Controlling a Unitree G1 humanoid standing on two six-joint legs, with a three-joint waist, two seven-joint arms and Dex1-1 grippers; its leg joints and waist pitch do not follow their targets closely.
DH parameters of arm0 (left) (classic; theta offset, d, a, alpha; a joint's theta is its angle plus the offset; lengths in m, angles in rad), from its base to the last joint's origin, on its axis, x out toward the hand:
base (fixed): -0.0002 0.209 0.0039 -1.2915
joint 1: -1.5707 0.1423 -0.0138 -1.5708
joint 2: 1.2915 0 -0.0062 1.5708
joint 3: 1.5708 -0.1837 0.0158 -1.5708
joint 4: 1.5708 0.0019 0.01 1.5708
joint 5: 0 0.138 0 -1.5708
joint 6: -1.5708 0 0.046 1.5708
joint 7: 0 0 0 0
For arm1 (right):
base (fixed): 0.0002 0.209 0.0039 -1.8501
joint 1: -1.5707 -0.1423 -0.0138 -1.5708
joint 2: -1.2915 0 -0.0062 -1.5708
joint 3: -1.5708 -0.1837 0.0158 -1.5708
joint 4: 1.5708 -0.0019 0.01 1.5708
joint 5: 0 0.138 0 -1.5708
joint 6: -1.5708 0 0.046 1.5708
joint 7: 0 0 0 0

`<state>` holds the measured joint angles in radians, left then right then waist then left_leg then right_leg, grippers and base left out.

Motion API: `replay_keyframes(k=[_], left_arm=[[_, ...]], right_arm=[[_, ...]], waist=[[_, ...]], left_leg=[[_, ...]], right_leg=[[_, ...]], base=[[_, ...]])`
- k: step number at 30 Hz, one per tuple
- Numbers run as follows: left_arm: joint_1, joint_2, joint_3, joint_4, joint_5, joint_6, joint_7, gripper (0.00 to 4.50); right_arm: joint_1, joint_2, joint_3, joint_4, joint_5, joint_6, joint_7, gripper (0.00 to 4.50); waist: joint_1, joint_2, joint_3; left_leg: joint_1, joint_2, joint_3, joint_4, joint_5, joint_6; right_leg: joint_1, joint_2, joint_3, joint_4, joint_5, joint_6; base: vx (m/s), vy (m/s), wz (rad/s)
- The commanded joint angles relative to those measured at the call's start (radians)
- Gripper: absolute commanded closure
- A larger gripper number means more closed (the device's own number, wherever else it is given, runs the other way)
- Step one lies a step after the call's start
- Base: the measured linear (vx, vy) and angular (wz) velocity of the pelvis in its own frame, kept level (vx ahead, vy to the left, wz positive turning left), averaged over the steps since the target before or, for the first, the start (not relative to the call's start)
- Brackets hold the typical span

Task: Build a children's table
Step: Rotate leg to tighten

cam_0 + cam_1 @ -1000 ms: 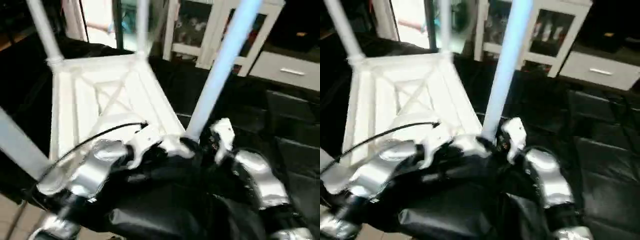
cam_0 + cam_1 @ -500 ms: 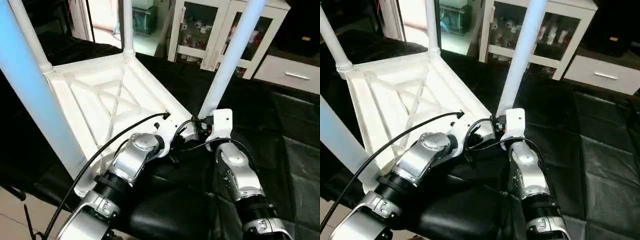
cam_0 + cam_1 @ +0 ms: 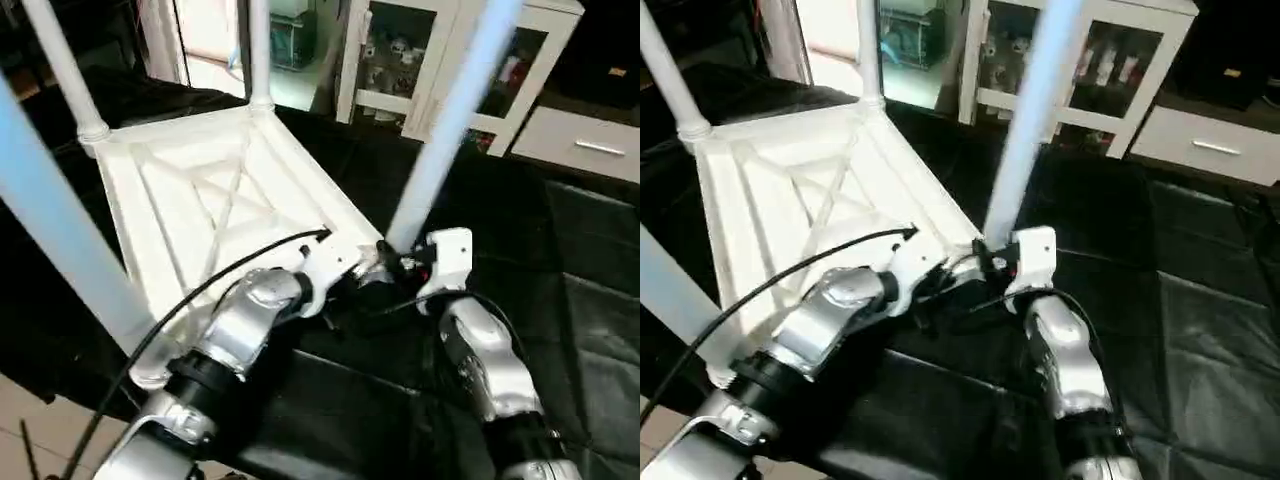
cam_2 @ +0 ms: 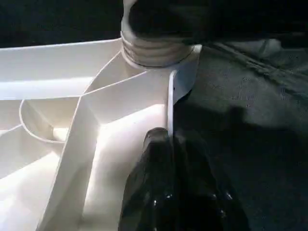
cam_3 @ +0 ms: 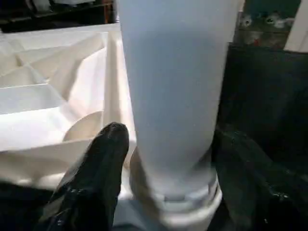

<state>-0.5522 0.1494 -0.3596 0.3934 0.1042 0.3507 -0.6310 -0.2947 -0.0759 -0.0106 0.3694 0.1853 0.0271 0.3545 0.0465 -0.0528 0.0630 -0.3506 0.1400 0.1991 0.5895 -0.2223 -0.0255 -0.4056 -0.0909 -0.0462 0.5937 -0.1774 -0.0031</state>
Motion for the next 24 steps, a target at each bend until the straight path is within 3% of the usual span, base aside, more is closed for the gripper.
replay_keyframes(k=[1,5,10,13,14,15,16,18,20,21,24], left_arm=[[0.025,0.025,0.029,0.016,-0.005,-0.025,0.012,4.50],[0.036,0.057,0.013,0.016,-0.003,-0.075,-0.045,4.50],[0.037,0.104,-0.038,0.034,-0.006,-0.180,-0.164,4.50],[0.035,0.125,-0.069,0.034,-0.019,-0.241,-0.249,4.50],[0.028,0.130,-0.077,0.042,-0.018,-0.269,-0.272,4.50],[0.028,0.130,-0.077,0.042,-0.018,-0.269,-0.272,4.50],[0.018,0.136,-0.089,0.061,-0.024,-0.314,-0.328,4.50],[0.013,0.137,-0.093,0.068,-0.042,-0.330,-0.381,4.50],[0.011,0.136,-0.094,0.072,-0.047,-0.339,-0.393,4.50],[0.008,0.132,-0.093,0.075,-0.057,-0.353,-0.414,4.50],[-0.004,0.124,-0.101,0.095,-0.066,-0.428,-0.459,4.50]], right_arm=[[0.026,-0.011,0.023,-0.045,0.024,0.018,0.062,1.33],[0.093,-0.067,0.029,-0.122,0.038,0.058,0.125,1.13],[0.190,-0.127,0.001,-0.201,0.051,0.075,0.155,0.71],[0.240,-0.153,-0.036,-0.237,0.070,0.066,0.164,0.41],[0.258,-0.161,-0.057,-0.250,0.076,0.065,0.159,0.41],[0.258,-0.161,-0.057,-0.250,0.076,0.065,0.159,0.41],[0.278,-0.173,-0.080,-0.266,0.091,0.067,0.161,0.41],[0.298,-0.189,-0.092,-0.279,0.103,0.066,0.173,0.41],[0.305,-0.196,-0.095,-0.284,0.104,0.066,0.175,0.41],[0.313,-0.203,-0.104,-0.285,0.113,0.064,0.182,0.41],[0.342,-0.233,-0.149,-0.291,0.166,0.051,0.242,0.41]], waist=[[0.007,-0.010,-0.037],[0.001,-0.009,-0.037],[0.009,-0.006,-0.038],[0.013,-0.003,-0.038],[0.016,0.006,-0.038],[0.021,0.003,-0.039],[0.022,0.012,-0.040],[0.030,0.007,-0.042],[0.038,0.009,-0.043],[0.041,0.014,-0.045],[0.048,0.009,-0.043]], left_leg=[[-0.005,0.093,-0.052,-0.094,-0.272,0.040],[-0.005,0.093,-0.053,-0.095,-0.278,0.040],[-0.003,0.094,-0.050,-0.096,-0.269,0.046],[-0.002,0.095,-0.048,-0.096,-0.250,0.050],[0.003,0.097,-0.045,-0.095,-0.248,0.046],[0.009,0.096,-0.041,-0.093,-0.244,0.046],[0.011,0.095,-0.040,-0.093,-0.239,0.046],[0.006,0.096,-0.037,-0.090,-0.194,0.058],[0.009,0.096,-0.035,-0.088,-0.177,0.067],[0.007,0.096,-0.035,-0.087,-0.171,0.070],[0.007,0.098,-0.035,-0.085,-0.175,0.080]], right_leg=[[0.030,-0.081,0.052,-0.094,-0.426,-0.141],[0.025,-0.081,0.053,-0.097,-0.447,-0.137],[0.024,-0.079,0.055,-0.097,-0.405,-0.139],[0.026,-0.077,0.054,-0.089,-0.326,-0.167],[0.023,-0.074,0.056,-0.087,-0.293,-0.177],[0.020,-0.072,0.055,-0.083,-0.260,-0.191],[0.020,-0.071,0.056,-0.081,-0.239,-0.200],[0.030,-0.072,0.054,-0.071,-0.163,-0.221],[0.030,-0.073,0.054,-0.068,-0.136,-0.233],[0.033,-0.076,0.054,-0.066,-0.129,-0.240],[0.036,-0.080,0.054,-0.069,-0.139,-0.242]], base=[[0.000,0.000,0.00],[0.000,0.000,0.00],[0.000,0.000,0.00],[0.000,0.000,0.00],[0.000,0.000,0.00],[0.000,0.000,0.00],[0.000,0.000,0.00],[0.000,0.000,0.00],[0.000,0.000,0.00],[0.000,0.000,0.00],[0.000,0.000,0.00]])
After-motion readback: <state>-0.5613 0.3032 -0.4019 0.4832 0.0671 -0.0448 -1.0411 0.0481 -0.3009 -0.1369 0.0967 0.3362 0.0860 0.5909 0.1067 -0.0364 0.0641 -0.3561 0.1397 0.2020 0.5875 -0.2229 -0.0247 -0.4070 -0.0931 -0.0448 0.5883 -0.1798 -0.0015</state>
